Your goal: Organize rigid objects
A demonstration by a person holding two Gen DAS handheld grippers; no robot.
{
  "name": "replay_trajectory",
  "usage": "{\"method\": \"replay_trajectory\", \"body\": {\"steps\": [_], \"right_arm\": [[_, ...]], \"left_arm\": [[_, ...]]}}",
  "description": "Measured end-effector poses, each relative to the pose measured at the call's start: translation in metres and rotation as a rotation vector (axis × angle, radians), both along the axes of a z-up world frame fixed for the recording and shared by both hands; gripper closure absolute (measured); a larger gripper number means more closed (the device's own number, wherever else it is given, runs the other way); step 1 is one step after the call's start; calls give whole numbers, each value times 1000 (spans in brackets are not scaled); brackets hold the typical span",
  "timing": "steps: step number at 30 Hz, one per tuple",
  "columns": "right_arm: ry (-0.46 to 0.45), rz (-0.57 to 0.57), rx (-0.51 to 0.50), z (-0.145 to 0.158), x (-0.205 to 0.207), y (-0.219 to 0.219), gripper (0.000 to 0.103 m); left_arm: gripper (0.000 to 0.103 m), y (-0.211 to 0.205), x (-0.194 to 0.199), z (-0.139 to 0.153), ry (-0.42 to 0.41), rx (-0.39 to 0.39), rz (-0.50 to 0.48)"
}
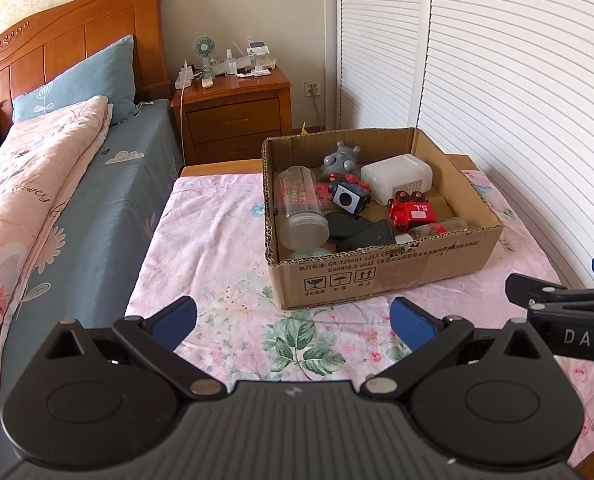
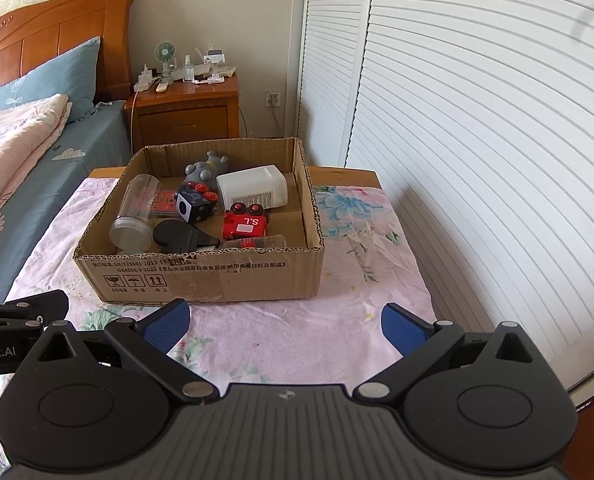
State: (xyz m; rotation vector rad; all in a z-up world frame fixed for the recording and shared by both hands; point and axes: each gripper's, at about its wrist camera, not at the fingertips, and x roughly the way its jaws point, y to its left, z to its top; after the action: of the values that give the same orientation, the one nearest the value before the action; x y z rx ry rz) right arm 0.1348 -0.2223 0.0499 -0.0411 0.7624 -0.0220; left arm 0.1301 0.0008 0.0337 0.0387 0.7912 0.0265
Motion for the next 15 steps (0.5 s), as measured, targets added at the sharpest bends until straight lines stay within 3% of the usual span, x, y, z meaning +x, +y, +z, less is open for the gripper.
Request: {"method": "replay_trajectory", "body": {"steps": [15], "right_arm": [[6, 4, -1, -1, -1, 2, 0]], "left_arm": [[1, -1, -1, 0, -3, 29, 10]]}}
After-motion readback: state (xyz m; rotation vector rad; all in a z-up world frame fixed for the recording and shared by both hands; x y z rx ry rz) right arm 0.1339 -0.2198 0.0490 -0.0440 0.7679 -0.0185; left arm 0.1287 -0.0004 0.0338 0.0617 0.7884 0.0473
